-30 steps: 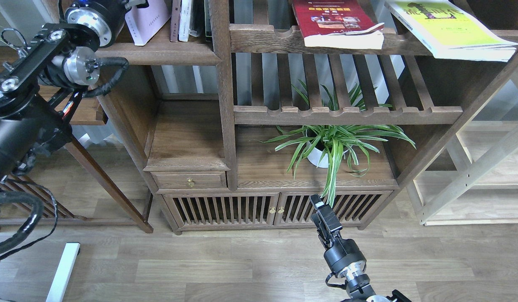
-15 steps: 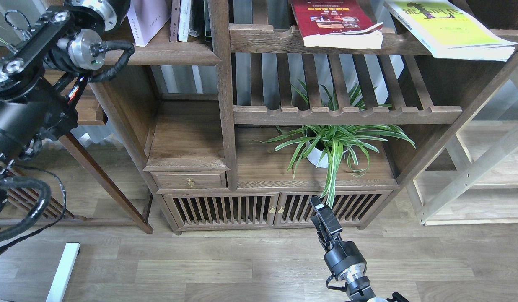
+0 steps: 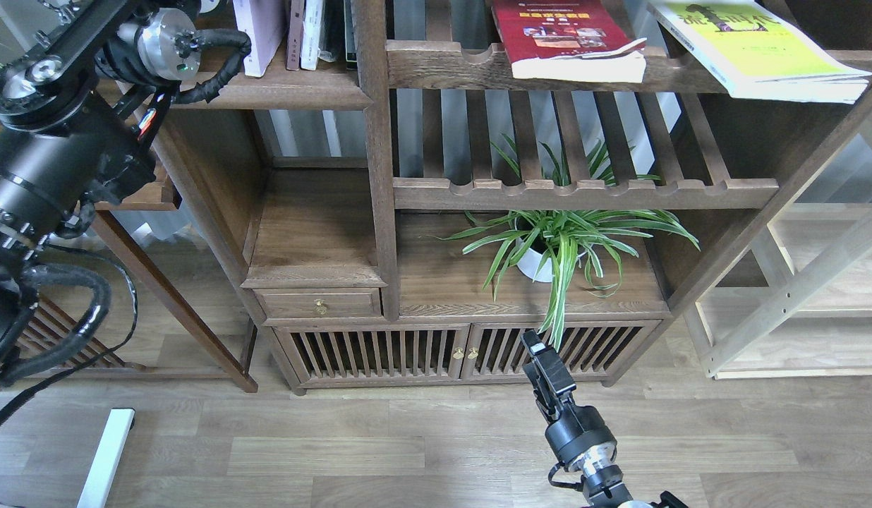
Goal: Organize books on shelf
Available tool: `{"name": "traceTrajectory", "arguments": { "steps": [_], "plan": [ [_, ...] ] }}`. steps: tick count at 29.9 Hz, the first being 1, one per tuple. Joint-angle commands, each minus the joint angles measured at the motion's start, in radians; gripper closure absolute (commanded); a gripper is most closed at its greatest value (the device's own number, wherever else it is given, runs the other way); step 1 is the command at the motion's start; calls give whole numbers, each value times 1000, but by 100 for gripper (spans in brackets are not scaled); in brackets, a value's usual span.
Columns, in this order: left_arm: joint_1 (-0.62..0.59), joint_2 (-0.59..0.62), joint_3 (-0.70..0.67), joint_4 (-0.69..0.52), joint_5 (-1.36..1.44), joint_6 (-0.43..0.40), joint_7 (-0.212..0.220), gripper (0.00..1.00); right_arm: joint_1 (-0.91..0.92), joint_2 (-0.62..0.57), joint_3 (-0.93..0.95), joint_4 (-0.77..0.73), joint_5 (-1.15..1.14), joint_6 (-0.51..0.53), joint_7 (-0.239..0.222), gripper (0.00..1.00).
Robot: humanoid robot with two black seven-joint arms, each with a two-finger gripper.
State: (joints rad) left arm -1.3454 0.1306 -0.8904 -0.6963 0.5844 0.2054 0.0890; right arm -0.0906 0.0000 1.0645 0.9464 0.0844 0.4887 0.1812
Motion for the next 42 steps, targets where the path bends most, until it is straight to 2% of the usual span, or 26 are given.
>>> {"name": "traceTrajectory", "arguments": {
  "steps": [1,20,36,42],
  "plan": [
    [-3,0,-1,0,0,0,0,65,0,0,0,0,0,0,0,1],
    [-70,-42,-13,64,-1,0,-2,62,2,0,-6,-3,0,0,0,1],
    [-121,-54,-12,58,-40,0,-2,59,6,0,-8,-6,-2,0,0,1],
    [-118,-31,-13,11,-40,0,-2,57,2,0,-9,-6,-2,0,0,1]
  ]
}}
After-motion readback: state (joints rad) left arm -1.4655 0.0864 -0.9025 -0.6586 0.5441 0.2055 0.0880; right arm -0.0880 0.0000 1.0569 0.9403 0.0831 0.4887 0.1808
